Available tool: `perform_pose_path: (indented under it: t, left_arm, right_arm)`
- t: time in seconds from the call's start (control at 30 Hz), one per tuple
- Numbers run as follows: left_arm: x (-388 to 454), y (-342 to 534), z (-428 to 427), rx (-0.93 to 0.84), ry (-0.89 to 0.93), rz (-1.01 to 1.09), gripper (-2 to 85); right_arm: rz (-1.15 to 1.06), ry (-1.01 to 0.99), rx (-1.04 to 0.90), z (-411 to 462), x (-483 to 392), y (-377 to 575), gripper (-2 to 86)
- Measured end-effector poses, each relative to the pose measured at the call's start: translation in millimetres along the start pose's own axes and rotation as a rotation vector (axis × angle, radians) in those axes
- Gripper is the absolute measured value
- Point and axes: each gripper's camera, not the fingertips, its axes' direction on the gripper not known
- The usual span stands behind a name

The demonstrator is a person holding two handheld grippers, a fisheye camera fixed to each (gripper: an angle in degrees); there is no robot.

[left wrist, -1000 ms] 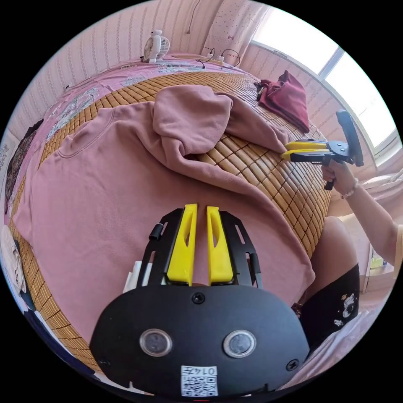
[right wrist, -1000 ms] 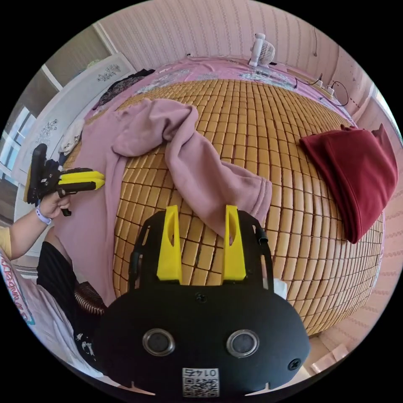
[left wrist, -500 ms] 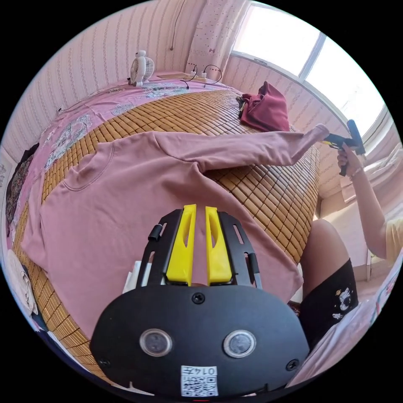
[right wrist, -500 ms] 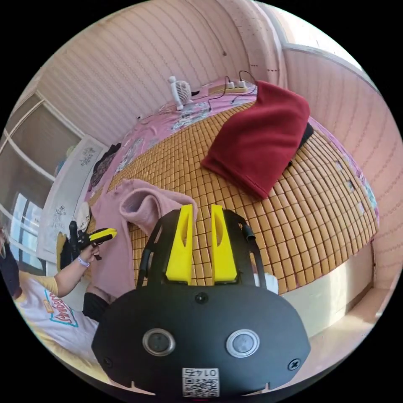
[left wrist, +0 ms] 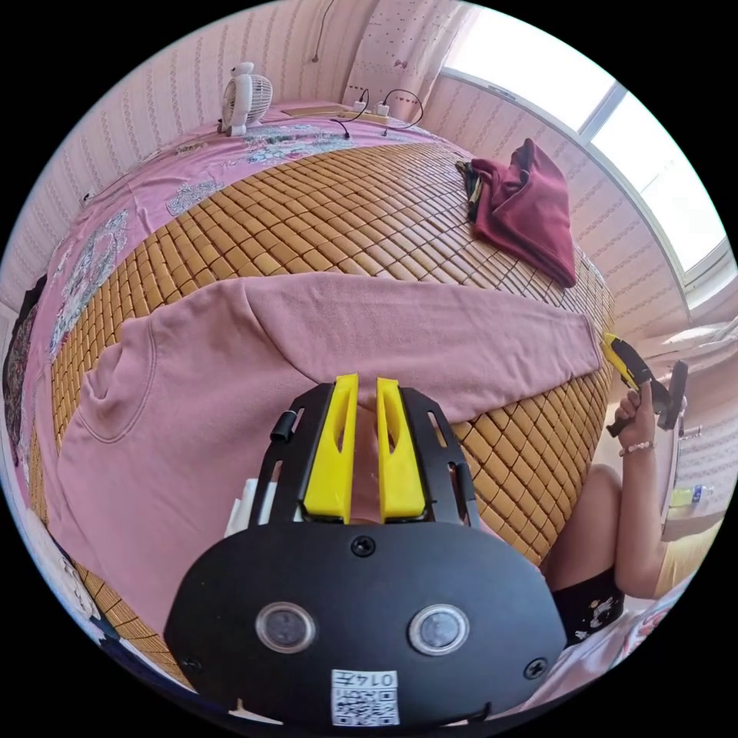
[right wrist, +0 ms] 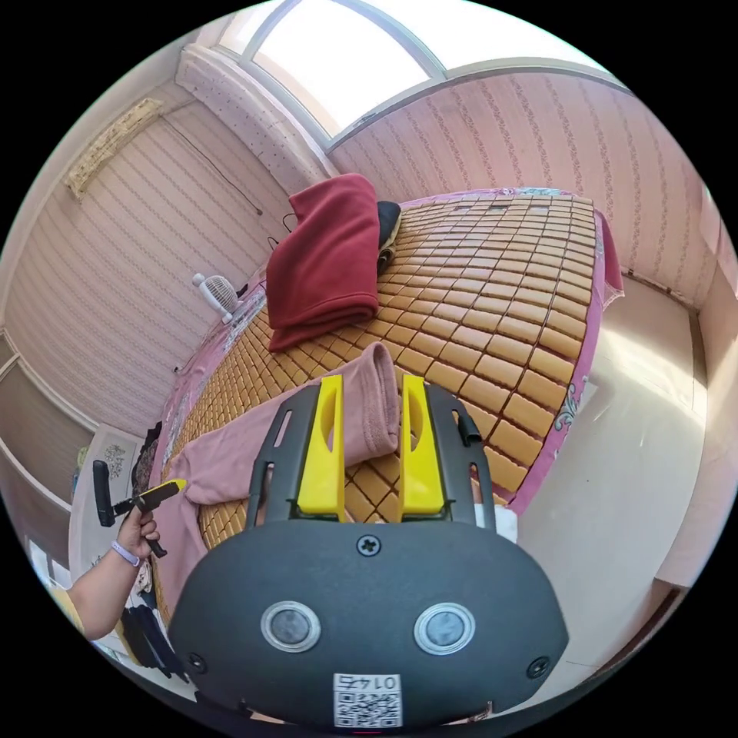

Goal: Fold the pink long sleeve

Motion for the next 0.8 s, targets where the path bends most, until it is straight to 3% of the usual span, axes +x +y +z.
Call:
perform_pose_path:
  t: [0.23,0.3,0.47,0.67,0.8]
  left_arm:
    - [3.6,0.2,10.5,0.038,-0.022,-0.043,4.2]
    - [2.8,-4.5,11.8,0.032,-0.026,-0.055,3.7]
    - [13.4,-14.4,13.8,0.065,-0.087,-0.041,0.2]
    - [19.2,-40.2,15.4,0.076,-0.103,-0.046,-0.9]
    - [20.9,-59.5,14.3,0.073,-0.076,-0.034,-1.0]
  right_arm:
    - [-0.076,0.086,-0.126,27.8,-7.4,-9.4,10.9]
    - [-0.108,0.094,-0.126,29.9,-10.2,-3.8,3.9]
    - [-0.095,0.054,-0.091,28.5,-10.5,-0.3,0.9]
    - [-0.057,0.076,0.058,5.3,-6.9,2.5,0.6]
    - [-0.054,-0.068,0.038,-0.5,-2.0,-0.3,6.0]
